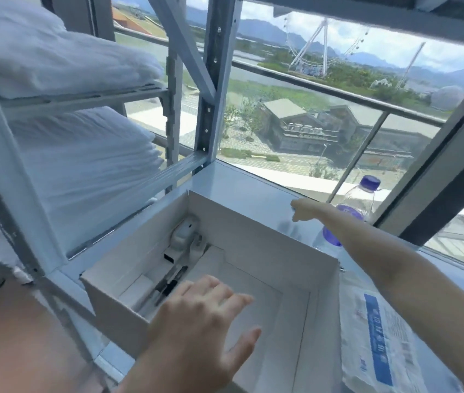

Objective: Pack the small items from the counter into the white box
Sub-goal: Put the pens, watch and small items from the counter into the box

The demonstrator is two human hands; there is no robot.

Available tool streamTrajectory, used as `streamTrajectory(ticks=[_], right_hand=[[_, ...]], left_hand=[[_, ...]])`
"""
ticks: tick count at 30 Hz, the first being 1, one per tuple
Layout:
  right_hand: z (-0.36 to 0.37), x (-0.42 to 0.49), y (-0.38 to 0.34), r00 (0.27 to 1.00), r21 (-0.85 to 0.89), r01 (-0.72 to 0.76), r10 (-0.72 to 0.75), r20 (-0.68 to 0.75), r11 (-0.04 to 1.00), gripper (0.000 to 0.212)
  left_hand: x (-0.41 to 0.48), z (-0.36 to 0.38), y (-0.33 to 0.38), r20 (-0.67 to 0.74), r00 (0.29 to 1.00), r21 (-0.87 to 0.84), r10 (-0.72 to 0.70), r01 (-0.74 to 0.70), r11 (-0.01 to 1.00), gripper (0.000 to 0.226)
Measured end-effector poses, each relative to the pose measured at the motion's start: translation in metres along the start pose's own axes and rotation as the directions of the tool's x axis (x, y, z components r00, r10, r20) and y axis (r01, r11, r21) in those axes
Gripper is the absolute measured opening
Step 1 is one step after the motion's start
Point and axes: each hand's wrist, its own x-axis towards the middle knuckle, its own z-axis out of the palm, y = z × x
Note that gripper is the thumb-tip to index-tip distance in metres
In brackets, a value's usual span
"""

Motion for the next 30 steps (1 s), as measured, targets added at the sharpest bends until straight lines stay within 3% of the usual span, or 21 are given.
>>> streamTrajectory(ticks=[2, 4, 7, 17, 19, 22, 25, 30], right_hand=[[0.005, 0.013, 0.005, 0.999, -0.008, -0.019, 0.019, 0.045, 1.0, 0.02], [0.008, 0.02, 0.008, 0.998, -0.035, -0.03, 0.032, 0.047, 0.999, 0.006], [0.012, 0.022, 0.002, 0.998, -0.008, -0.055, 0.055, 0.011, 0.998, 0.031], [0.03, 0.003, -0.007, 0.989, 0.006, 0.06, -0.059, -0.138, 0.998, 0.031], [0.024, -0.006, -0.014, 0.98, 0.085, 0.108, -0.092, -0.175, 0.991, 0.032], [-0.003, -0.031, -0.025, 0.934, 0.261, 0.201, -0.105, -0.341, 0.944, 0.029], [-0.042, -0.078, -0.039, 0.844, 0.403, 0.381, -0.134, -0.519, 0.832, 0.023], [-0.084, -0.172, -0.089, 0.707, 0.394, 0.61, -0.249, -0.661, 0.687, 0.02]], left_hand=[[0.0, 0.002, 0.001, -0.041, 0.999, 0.012, -0.005, 0.006, 1.0, 0.038], [0.0, 0.002, 0.003, -0.044, 0.999, 0.005, -0.021, 0.021, 1.0, 0.036], [0.001, 0.004, 0.001, -0.059, 0.998, 0.016, -0.035, 0.036, 0.999, 0.035], [0.0, 0.0, 0.003, -0.039, 0.999, -0.004, -0.021, 0.02, 1.0, 0.032], [-0.004, 0.0, 0.002, -0.06, 0.998, -0.01, 0.022, -0.022, 1.0, 0.03], [-0.014, -0.004, -0.013, -0.093, 0.993, 0.04, 0.067, -0.063, 0.997, 0.031], [-0.023, -0.022, -0.047, -0.151, 0.989, 0.126, 0.001, 0.019, 0.992, 0.032], [-0.027, -0.046, -0.095, -0.149, 0.972, 0.21, -0.181, 0.21, 0.955, 0.042]])
